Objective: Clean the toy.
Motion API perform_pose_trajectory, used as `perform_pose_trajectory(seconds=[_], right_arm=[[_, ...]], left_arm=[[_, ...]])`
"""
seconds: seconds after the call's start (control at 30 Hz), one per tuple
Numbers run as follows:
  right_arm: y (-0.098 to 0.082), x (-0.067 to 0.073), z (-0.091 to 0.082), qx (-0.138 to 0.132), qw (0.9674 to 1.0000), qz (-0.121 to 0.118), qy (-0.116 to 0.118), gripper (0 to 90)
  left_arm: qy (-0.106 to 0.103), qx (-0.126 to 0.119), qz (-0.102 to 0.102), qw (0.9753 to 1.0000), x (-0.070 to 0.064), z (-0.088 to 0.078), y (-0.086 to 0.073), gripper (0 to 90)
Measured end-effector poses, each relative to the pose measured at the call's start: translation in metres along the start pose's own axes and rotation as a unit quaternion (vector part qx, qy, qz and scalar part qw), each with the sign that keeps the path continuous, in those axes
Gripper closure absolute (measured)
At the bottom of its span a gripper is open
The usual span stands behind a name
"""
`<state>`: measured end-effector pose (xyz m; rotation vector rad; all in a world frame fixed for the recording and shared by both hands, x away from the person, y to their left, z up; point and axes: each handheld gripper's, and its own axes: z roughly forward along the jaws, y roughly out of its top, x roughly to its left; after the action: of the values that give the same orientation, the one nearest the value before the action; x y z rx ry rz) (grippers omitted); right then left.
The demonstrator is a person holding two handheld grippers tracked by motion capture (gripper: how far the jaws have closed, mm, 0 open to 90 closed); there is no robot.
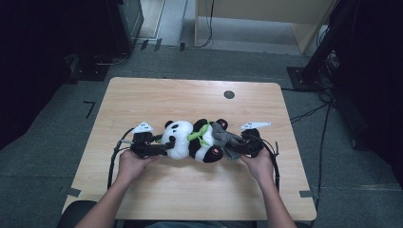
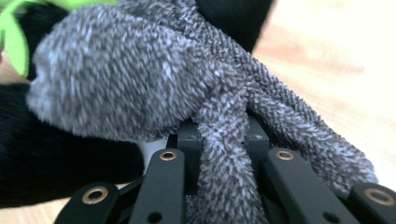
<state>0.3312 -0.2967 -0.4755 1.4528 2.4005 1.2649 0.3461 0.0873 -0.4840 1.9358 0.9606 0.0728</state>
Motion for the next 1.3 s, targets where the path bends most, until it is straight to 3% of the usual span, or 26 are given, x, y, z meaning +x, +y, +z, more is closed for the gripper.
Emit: perform_pose_trajectory(seconds=[0.1,0.17,0.33,0.4,0.57,0.73,0.97,1.03,1.17,1.3], right_arm=[[-0.002,-0.008,0.001,0.007,0.9998,0.017,0.007,76.4],[-0.004,-0.010,0.003,0.020,0.9997,0.017,-0.005,76.4],[-0.007,-0.023,0.003,0.027,0.9989,0.038,-0.008,76.4],[-0.007,-0.027,-0.001,0.029,0.9984,0.043,-0.025,76.5],[-0.004,-0.036,-0.018,-0.005,0.9963,0.064,-0.056,76.7],[-0.001,-0.041,-0.037,-0.045,0.9936,0.070,-0.077,76.8],[0.015,-0.025,-0.052,-0.102,0.9894,0.050,-0.090,76.7],[0.022,-0.018,-0.055,-0.122,0.9883,0.040,-0.081,76.7],[0.038,0.003,-0.057,-0.136,0.9882,0.003,-0.070,76.7],[0.049,0.023,-0.051,-0.136,0.9893,-0.028,-0.044,76.7]], left_arm=[[-0.002,0.001,-0.004,1.0000,0.001,0.000,0.000,41.0],[-0.001,0.001,-0.003,1.0000,0.001,0.000,0.000,41.0],[-0.003,0.002,-0.006,1.0000,0.002,0.000,0.001,40.9],[-0.003,0.003,-0.007,1.0000,0.003,0.000,0.001,40.8],[-0.002,0.004,-0.004,1.0000,0.002,0.000,0.001,40.7],[-0.002,0.005,-0.006,1.0000,0.002,0.000,0.001,40.5],[-0.001,-0.001,-0.006,1.0000,0.002,0.000,0.000,40.3],[0.000,-0.001,-0.007,1.0000,0.001,0.000,0.000,40.2],[0.001,0.001,-0.004,1.0000,0.001,-0.001,0.000,40.1],[0.001,-0.001,-0.004,1.0000,0.001,-0.001,0.000,39.8]])
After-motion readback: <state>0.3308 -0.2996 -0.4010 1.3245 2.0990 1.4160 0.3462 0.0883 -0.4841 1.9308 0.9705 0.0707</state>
